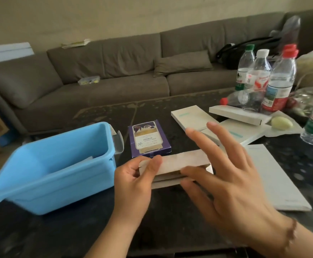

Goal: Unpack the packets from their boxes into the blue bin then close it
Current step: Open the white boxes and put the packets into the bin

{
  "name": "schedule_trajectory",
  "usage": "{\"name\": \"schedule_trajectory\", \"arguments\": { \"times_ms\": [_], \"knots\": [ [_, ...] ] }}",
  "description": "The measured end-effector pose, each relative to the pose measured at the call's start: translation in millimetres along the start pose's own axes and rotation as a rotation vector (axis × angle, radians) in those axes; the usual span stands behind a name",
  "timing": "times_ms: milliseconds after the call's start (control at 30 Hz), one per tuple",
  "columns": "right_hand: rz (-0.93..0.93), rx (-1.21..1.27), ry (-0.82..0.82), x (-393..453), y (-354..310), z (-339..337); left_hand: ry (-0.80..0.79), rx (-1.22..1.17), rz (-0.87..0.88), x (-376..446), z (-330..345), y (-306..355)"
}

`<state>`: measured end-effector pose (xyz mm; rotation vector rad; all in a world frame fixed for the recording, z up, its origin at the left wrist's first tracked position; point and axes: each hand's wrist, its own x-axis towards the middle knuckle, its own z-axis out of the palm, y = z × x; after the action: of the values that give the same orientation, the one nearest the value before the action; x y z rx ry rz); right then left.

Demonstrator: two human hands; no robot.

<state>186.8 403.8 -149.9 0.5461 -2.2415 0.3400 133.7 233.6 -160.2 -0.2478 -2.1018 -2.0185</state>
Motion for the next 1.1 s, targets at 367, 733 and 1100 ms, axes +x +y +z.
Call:
{"name": "schedule_trajectory", "arguments": {
  "times_ms": [367, 733, 1100],
  "knots": [
    [0.088, -0.259, -0.255, 2.9, 2.9, 22.7, -0.008, 0.014, 0.075, 4.3, 4.1, 0.1],
    [-0.104, -0.155, -0.223, -2.0, 10.5, 8.0, -0.146, 0.08, 0.04, -0.5, -2.9, -6.7],
    [0.226, 0.399, 0.064, -0.1, -4.1, -48.4, -0.5, 0.376, 0.082, -7.8, -24.0, -9.1]
  ]
}}
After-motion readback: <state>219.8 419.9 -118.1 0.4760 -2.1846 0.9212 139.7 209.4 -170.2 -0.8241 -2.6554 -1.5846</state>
